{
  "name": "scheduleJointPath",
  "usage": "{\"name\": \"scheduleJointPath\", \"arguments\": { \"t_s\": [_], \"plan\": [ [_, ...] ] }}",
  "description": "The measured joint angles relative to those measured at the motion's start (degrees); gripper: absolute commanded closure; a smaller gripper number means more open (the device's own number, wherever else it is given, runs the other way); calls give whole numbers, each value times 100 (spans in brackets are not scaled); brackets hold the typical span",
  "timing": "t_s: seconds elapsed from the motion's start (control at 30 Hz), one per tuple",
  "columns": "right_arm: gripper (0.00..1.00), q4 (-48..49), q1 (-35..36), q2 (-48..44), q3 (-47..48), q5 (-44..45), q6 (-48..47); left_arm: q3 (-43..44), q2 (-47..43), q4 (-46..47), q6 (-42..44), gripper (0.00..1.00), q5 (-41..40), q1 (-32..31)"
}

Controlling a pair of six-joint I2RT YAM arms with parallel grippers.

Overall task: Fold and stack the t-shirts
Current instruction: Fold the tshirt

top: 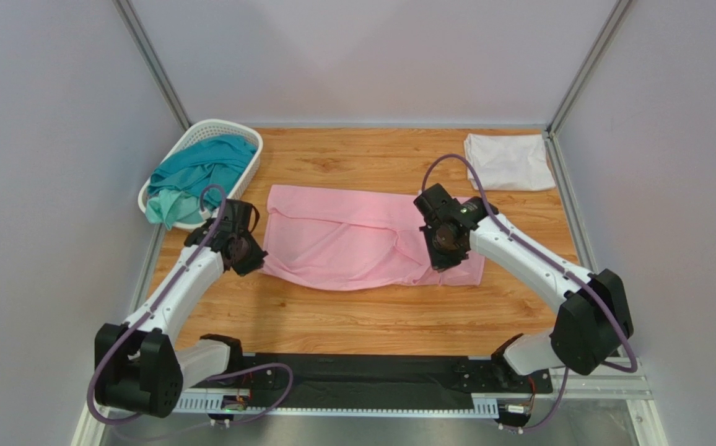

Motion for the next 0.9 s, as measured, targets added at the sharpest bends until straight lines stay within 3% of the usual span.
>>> {"name": "scheduleJointPath", "arguments": {
  "t_s": [0.33,0.9],
  "plan": [
    [100,-26,-695,782,1067,339,-479,970,1126,131,83,100,-28,28],
    [100,33,-1200,2046,2297,564,-1165,2363,2553,367,350,100,-90,114]
  ]
}}
